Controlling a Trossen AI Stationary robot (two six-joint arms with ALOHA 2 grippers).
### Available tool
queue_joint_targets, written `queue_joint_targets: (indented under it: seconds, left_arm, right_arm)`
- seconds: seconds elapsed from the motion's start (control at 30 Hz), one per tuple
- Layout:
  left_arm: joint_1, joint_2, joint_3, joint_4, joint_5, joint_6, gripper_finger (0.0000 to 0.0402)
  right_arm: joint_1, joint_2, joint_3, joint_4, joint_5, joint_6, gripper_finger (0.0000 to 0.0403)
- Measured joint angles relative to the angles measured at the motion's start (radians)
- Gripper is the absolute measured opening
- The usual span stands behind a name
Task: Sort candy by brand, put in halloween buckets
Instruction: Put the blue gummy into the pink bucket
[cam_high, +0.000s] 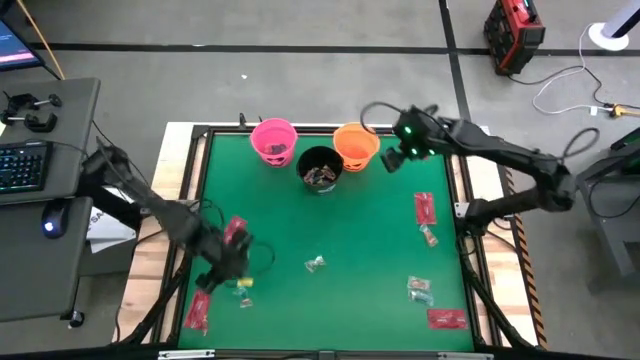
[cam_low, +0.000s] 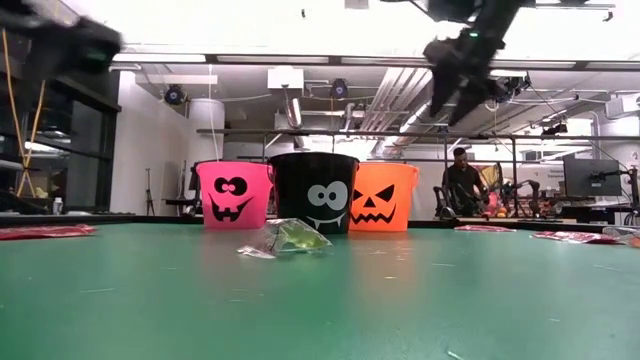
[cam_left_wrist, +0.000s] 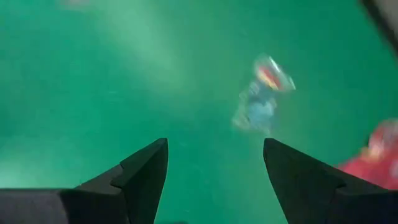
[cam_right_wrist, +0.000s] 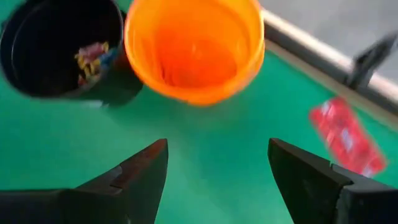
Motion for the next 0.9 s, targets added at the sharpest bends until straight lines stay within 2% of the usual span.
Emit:
queue_joint_targets:
  seconds: [0.17, 0.33, 0.9]
  left_arm:
    - [-0.115, 0.142, 0.0, 0.026, -0.003, 0.134, 0.0255]
    - [-0.153, 0.238, 0.0, 0.146, -0.005, 0.168, 0.0255]
    - [-0.151, 0.418, -0.001, 0.258, 0.028, 0.072, 0.0254]
  right_arm:
    - [0.038, -0.143, -0.142, 0.002, -0.022, 0.148, 0.0267]
    - [0.068, -0.221, -0.209, 0.006, -0.02, 0.241, 0.0267]
    - [0.079, -0.229, -0.224, 0.019, -0.012, 0.257, 0.0267]
